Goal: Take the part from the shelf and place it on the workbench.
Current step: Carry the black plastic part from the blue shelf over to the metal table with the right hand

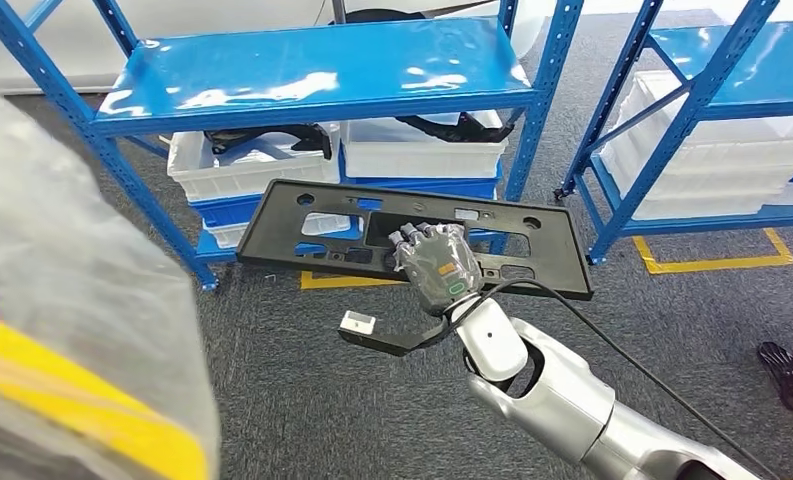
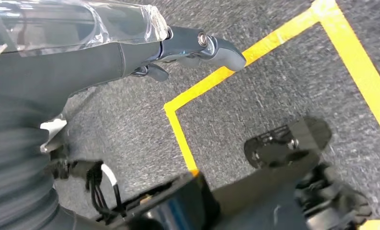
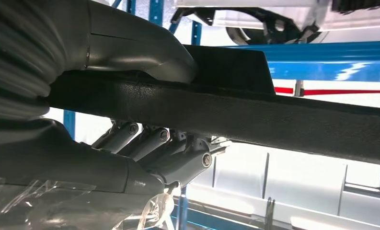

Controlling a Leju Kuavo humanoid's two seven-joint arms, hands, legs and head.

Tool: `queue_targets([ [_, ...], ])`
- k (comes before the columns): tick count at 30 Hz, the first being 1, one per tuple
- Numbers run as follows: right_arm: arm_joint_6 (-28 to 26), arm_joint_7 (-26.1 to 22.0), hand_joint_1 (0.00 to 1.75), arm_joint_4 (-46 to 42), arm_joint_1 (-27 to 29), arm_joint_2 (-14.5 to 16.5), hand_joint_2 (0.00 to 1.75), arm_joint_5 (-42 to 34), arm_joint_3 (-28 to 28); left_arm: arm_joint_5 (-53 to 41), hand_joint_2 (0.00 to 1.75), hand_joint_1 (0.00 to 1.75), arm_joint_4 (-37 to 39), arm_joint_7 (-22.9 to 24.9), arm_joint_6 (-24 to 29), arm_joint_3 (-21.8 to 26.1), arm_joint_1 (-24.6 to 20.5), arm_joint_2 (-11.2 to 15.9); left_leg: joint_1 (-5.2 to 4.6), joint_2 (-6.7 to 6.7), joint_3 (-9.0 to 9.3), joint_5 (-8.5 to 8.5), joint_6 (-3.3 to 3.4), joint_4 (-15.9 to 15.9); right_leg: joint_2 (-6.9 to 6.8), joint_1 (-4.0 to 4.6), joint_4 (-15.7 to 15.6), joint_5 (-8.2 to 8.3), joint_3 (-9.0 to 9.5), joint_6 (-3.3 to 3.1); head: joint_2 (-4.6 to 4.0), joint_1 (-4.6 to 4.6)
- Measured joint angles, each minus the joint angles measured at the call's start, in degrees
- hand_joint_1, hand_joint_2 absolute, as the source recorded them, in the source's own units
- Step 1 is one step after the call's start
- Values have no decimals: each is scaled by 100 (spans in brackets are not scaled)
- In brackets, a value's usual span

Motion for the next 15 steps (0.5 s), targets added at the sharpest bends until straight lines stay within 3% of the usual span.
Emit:
queue_targets([
  [2, -1, 10, 175, -1, -1, 4, 175, 1, 3, 0, 175, 0, 1, 1, 1, 0, 21, 1, -27, -48, -31, 13, 97, -60, -75, 4, -2, 17, -24, 65, 0, 2],
  [4, -2, 21, 175, -1, -2, 8, 175, 2, 5, 1, 175, 0, 2, 1, 2, 1, 51, 2, -18, -123, -56, 62, 200, -93, -38, -7, 143, -109, -92, 110, 0, 5],
  [5, -2, 24, 175, 0, 0, 7, 175, 2, 5, 1, 175, 0, 2, 1, 3, 2, 57, 2, -12, -160, -64, 90, 249, -111, 21, -11, 385, -268, -198, 118, 0, 9],
  [7, -2, 27, 175, 4, 18, 5, 175, 2, 11, 1, 175, 0, 2, 0, 2, 2, 59, 1, -28, -233, -96, 123, 310, -111, 147, -7, 1187, -666, -552, 110, 0, 17],
  [8, -1, 27, 175, 9, 35, 4, 175, 2, 16, 2, 175, 0, 2, 0, 1, 2, 61, 0, -41, -278, -108, 134, 326, -109, 173, -1, 1558, -790, -725, 109, 0, 20],
  [9, -1, 27, 175, 16, 50, 2, 175, 2, 22, 2, 175, 0, 2, 0, 1, 2, 64, -1, -53, -326, -116, 142, 335, -107, 187, 4, 1762, -813, -822, 105, 0, 21],
  [10, -1, 27, 175, 23, 61, 1, 175, 2, 30, 2, 175, 0, 2, 0, 0, 2, 65, -1, -63, -379, -121, 148, 339, -101, 198, 6, 1733, -722, -810, 94, 0, 22],
  [11, -1, 27, 175, 29, 66, -1, 175, 2, 35, 2, 175, 0, 1, 0, 0, 3, 61, -2, -69, -434, -123, 151, 340, -92, 218, 7, 1476, -541, -688, 78, 0, 22],
  [13, -2, 27, 175, 33, 61, -1, 175, 2, 43, 2, 175, 0, 1, 0, 1, 4, 48, -5, -83, -538, -144, 147, 327, -48, 383, 6, 668, -149, -299, 36, 0, 21],
  [15, -2, 26, 175, 34, 56, -1, 175, 1, 44, 5, 175, 0, 1, -2, 1, 5, 37, -9, -91, -624, -213, 150, 290, 9, 520, 1, 188, -12, -93, 22, 0, 20],
])
